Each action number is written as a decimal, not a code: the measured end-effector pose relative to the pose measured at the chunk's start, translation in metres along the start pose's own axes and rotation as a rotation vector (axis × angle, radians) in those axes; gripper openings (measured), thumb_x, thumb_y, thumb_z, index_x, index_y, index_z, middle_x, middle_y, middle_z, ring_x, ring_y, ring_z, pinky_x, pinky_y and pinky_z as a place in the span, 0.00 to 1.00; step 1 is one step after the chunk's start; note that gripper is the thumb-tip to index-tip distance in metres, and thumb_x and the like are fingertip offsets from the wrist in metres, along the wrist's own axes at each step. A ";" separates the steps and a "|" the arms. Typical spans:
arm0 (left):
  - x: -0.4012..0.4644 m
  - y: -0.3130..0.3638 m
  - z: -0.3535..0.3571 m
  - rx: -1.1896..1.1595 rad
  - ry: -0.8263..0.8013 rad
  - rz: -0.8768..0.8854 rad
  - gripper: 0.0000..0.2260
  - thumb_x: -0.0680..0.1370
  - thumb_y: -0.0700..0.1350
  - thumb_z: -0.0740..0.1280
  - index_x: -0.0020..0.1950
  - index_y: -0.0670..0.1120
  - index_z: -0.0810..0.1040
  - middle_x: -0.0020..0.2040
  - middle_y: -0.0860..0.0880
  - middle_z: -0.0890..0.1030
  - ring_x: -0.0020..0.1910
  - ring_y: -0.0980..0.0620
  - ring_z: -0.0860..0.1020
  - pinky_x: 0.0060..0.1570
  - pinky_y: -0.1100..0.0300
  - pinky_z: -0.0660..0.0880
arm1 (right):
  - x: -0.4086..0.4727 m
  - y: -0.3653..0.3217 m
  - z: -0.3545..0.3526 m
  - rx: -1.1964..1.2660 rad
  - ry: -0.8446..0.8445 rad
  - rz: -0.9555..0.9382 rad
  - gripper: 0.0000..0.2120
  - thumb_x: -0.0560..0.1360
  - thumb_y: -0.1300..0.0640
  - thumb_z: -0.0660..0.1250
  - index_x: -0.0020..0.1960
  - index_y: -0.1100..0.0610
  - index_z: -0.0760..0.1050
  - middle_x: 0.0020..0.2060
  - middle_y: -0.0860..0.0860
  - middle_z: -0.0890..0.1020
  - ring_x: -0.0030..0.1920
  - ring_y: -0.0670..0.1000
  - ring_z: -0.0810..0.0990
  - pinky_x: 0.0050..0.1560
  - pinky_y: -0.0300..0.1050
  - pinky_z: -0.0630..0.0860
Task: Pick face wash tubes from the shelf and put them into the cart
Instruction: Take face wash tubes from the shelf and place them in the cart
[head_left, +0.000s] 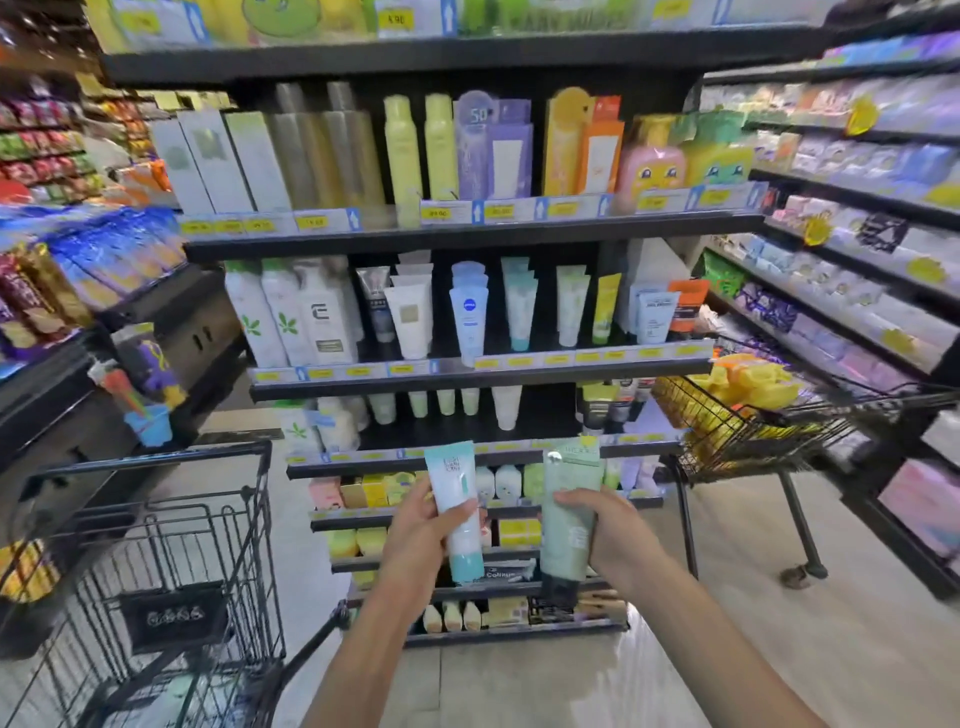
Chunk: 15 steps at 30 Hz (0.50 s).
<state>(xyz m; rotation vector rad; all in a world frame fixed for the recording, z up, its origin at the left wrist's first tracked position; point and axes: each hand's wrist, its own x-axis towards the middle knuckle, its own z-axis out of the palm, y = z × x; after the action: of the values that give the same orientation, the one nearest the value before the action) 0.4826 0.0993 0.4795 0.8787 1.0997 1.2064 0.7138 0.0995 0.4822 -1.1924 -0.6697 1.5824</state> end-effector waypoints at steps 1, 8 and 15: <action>-0.001 -0.002 0.008 0.008 0.000 0.001 0.21 0.77 0.33 0.72 0.67 0.48 0.77 0.57 0.44 0.86 0.55 0.40 0.85 0.51 0.41 0.83 | 0.000 -0.001 -0.011 -0.014 -0.003 -0.004 0.25 0.69 0.66 0.76 0.65 0.66 0.77 0.47 0.59 0.86 0.48 0.60 0.84 0.48 0.58 0.82; 0.000 -0.015 0.044 0.004 0.024 -0.037 0.18 0.78 0.34 0.72 0.65 0.47 0.74 0.54 0.47 0.87 0.54 0.44 0.86 0.52 0.42 0.82 | 0.002 -0.008 -0.052 -0.023 0.005 -0.014 0.26 0.67 0.63 0.79 0.63 0.65 0.79 0.55 0.62 0.86 0.55 0.63 0.84 0.58 0.66 0.81; 0.024 -0.025 0.059 0.007 0.018 -0.049 0.19 0.78 0.36 0.72 0.67 0.47 0.74 0.58 0.45 0.86 0.58 0.42 0.84 0.62 0.37 0.78 | 0.021 -0.017 -0.062 0.018 0.020 -0.054 0.19 0.74 0.62 0.76 0.64 0.58 0.80 0.55 0.60 0.86 0.53 0.61 0.85 0.47 0.56 0.82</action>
<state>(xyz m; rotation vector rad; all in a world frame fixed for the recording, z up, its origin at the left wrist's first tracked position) 0.5466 0.1208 0.4667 0.8433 1.1345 1.1722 0.7772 0.1167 0.4674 -1.1657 -0.6679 1.5268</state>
